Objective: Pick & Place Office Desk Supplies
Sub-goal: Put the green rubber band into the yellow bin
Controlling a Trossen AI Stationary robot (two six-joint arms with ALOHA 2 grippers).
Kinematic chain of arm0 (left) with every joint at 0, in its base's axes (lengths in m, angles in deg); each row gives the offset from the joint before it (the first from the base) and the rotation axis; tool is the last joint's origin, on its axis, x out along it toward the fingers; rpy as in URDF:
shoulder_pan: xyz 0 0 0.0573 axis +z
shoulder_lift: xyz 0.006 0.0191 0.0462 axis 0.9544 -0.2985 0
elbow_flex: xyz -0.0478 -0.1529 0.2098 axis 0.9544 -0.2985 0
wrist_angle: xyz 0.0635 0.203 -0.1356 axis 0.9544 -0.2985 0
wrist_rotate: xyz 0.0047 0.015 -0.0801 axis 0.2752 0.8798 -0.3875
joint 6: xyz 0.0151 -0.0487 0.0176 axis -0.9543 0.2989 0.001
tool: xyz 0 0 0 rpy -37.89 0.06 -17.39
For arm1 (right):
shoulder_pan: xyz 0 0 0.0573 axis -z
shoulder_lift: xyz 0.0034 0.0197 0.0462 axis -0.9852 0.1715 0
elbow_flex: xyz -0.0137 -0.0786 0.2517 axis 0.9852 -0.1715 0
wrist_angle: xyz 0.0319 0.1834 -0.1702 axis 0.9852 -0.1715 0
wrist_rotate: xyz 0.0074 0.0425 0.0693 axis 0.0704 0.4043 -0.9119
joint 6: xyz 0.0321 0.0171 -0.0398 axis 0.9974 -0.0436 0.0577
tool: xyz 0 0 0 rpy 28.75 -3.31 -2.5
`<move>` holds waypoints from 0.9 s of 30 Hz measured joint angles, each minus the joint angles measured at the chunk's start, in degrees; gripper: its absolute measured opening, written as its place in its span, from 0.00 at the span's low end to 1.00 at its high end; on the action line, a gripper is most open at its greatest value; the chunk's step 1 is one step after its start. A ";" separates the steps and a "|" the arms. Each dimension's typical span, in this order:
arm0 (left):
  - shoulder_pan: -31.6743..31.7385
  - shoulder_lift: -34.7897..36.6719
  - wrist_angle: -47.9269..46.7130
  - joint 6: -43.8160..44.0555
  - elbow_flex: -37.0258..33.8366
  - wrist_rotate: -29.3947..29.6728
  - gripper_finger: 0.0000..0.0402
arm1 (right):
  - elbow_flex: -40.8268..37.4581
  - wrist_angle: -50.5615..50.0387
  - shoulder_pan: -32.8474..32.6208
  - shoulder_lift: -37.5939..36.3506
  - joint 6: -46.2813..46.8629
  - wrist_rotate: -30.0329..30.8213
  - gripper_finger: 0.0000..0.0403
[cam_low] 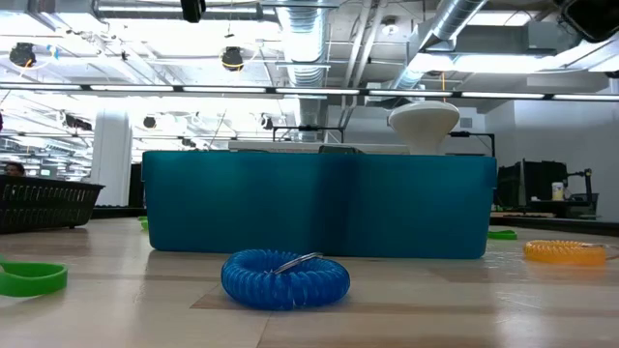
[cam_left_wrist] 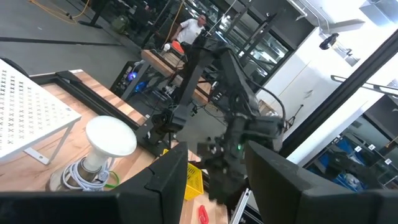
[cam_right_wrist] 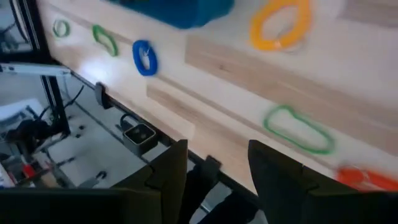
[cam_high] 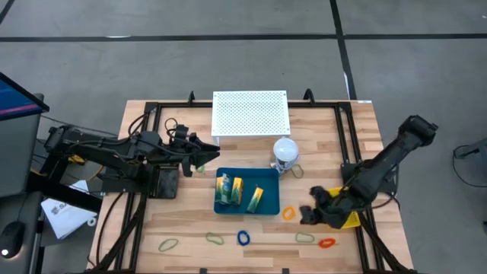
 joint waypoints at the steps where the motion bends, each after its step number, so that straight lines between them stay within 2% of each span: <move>1: -0.02 0.00 0.00 0.02 0.00 0.00 0.39 | -0.11 1.67 0.02 1.20 -0.44 -0.10 0.41; 3: -0.02 0.00 0.01 0.22 0.00 -0.46 0.39 | 0.13 5.55 -0.14 3.81 -1.11 0.00 0.41; 8: -0.02 0.00 0.46 0.42 0.00 -2.73 0.39 | 4.42 5.60 -1.08 9.04 -7.29 -0.56 0.41; 12: -0.02 -0.02 0.61 0.44 0.00 -4.25 0.39 | 10.99 -0.73 -1.30 14.88 -16.49 -0.99 0.41; 18: -0.50 0.00 0.59 0.41 0.00 -5.97 0.39 | 20.00 -14.63 -1.66 19.90 -33.07 -0.53 0.41; 27: -3.71 -0.01 0.42 -0.42 0.00 -6.64 0.39 | 22.60 -14.82 -5.29 27.62 -51.15 -0.18 0.41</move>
